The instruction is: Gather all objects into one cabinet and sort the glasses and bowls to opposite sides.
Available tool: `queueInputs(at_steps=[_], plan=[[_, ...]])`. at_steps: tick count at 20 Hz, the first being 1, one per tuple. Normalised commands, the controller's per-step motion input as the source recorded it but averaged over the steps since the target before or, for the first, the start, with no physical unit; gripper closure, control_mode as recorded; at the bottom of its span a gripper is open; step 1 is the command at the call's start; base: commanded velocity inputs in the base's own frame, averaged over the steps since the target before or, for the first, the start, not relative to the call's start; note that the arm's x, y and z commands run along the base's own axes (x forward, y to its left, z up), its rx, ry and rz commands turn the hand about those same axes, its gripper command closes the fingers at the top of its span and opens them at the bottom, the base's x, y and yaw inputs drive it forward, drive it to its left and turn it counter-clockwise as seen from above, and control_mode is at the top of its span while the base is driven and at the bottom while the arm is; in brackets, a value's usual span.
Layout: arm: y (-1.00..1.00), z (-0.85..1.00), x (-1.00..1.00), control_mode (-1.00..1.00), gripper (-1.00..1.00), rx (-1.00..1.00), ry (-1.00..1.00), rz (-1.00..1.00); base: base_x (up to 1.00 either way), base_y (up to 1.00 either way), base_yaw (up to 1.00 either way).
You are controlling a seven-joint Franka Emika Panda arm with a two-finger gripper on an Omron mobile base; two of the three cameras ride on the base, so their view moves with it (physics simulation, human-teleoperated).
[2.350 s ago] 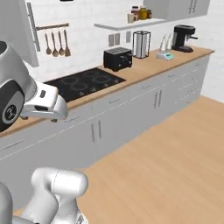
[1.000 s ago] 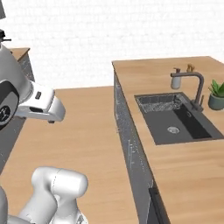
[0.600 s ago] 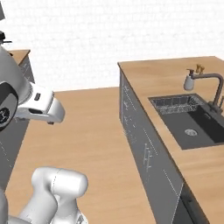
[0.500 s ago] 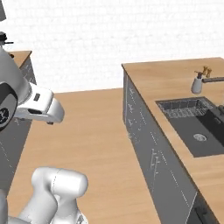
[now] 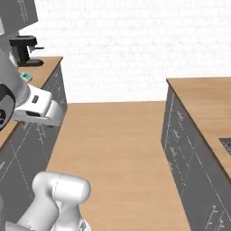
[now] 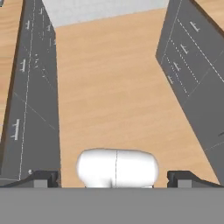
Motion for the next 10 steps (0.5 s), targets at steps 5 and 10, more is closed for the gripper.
queueInputs(at_steps=[5, 10], plan=[[0.00, 0.00, 0.00, 1.00, -1.00, 0.00, 0.00, 0.00, 1.00, 0.11, 0.45], [0.00, 0.00, 0.00, 1.00, -1.00, 0.00, 0.00, 0.00, 1.00, 0.00, 0.64]])
